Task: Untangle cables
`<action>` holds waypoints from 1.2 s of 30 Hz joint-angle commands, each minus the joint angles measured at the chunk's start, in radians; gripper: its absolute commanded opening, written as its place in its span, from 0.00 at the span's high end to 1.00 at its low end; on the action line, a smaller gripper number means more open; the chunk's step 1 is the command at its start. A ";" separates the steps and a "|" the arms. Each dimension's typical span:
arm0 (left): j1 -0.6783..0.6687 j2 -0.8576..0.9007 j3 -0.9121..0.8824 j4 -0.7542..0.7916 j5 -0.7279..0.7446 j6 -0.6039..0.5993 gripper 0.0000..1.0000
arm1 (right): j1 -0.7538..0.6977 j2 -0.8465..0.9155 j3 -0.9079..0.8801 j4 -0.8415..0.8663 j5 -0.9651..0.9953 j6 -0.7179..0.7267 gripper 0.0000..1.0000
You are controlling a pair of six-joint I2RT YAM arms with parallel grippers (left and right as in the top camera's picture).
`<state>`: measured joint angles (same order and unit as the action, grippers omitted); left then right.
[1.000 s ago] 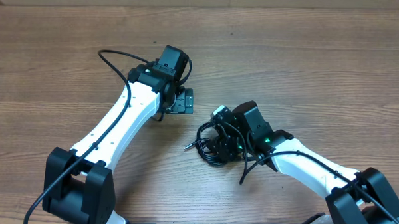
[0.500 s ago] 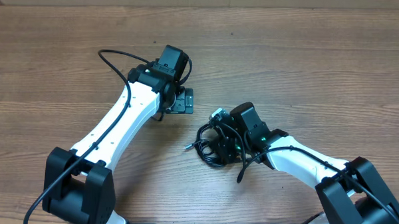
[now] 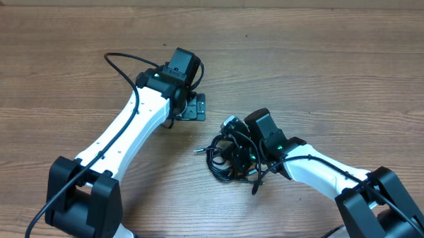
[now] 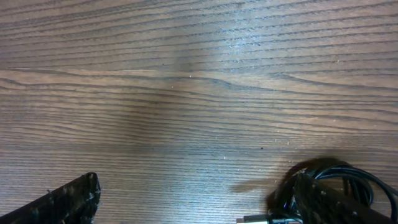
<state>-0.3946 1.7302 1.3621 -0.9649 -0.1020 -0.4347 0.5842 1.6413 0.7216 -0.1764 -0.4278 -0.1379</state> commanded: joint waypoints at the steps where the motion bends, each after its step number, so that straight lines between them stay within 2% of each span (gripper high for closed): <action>1: 0.006 0.003 0.014 -0.003 -0.010 0.020 0.00 | 0.005 0.009 0.019 0.000 -0.021 0.000 0.96; 10: 0.006 0.003 0.014 -0.002 -0.008 0.027 0.00 | 0.002 -0.021 0.058 -0.006 -0.019 0.073 0.96; 17: 0.006 0.003 0.014 0.025 0.130 0.231 0.00 | 0.004 -0.102 0.118 -0.011 -0.037 0.089 0.96; 26: 0.006 0.003 0.014 0.023 0.134 0.234 0.00 | 0.004 -0.193 0.133 -0.003 0.002 0.089 0.96; 36: 0.006 0.003 0.014 0.018 0.239 0.233 0.00 | 0.004 -0.201 0.133 0.019 0.017 0.089 0.96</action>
<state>-0.3901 1.7302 1.3621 -0.9421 0.0738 -0.2279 0.5842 1.4673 0.8238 -0.1791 -0.4183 -0.0551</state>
